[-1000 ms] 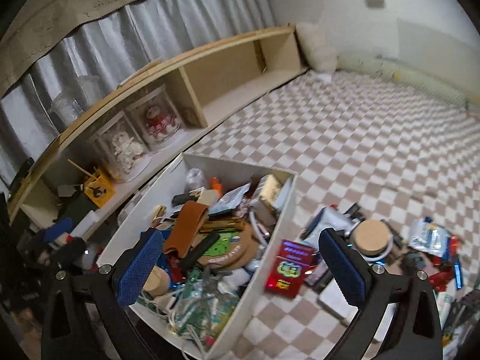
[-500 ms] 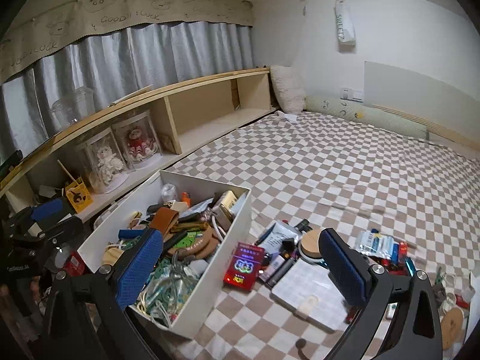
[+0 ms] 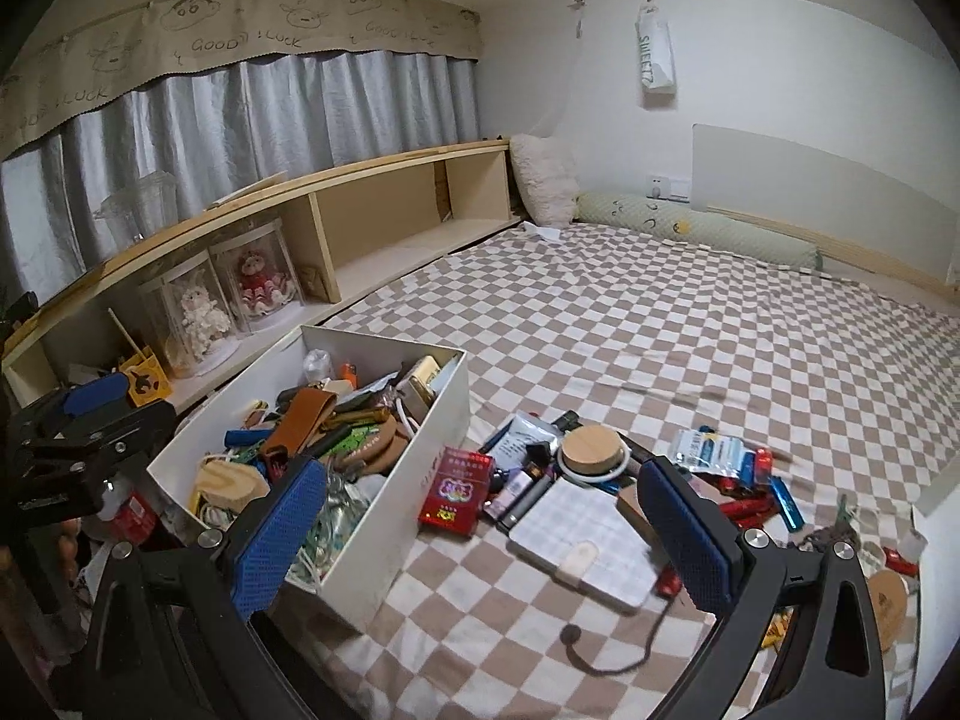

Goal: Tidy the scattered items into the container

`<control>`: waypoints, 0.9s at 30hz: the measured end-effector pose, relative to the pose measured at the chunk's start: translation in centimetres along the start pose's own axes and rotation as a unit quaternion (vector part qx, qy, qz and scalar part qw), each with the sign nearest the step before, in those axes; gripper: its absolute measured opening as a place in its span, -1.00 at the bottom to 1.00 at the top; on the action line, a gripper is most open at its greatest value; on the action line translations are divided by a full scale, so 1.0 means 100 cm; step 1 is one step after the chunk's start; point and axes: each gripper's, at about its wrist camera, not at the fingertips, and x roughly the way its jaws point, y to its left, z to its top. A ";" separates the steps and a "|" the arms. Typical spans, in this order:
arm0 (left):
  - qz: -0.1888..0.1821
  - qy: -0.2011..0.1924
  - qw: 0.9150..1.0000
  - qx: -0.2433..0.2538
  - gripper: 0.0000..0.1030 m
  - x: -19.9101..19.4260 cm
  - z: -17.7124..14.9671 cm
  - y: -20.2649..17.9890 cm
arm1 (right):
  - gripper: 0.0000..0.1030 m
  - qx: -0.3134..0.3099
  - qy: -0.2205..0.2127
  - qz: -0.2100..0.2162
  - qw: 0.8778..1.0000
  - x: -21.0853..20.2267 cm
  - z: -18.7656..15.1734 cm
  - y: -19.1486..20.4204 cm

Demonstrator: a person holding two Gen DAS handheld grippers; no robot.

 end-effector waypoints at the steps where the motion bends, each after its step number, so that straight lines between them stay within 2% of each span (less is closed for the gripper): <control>1: 0.003 -0.001 1.000 0.005 0.99 -0.001 -0.002 -0.002 | 1.00 -0.002 -0.001 -0.002 1.000 -0.002 -0.002 0.000; 11: -0.007 -0.005 1.000 0.009 0.99 -0.008 -0.010 -0.009 | 1.00 0.004 -0.011 -0.013 1.000 -0.014 -0.018 -0.001; 16: -0.002 -0.006 1.000 0.008 0.99 -0.009 -0.013 -0.007 | 1.00 -0.010 -0.013 -0.039 0.999 -0.014 -0.024 0.001; 27: 0.000 0.002 1.000 0.012 0.99 -0.005 -0.019 -0.007 | 1.00 -0.006 0.000 -0.038 0.999 -0.007 -0.030 0.000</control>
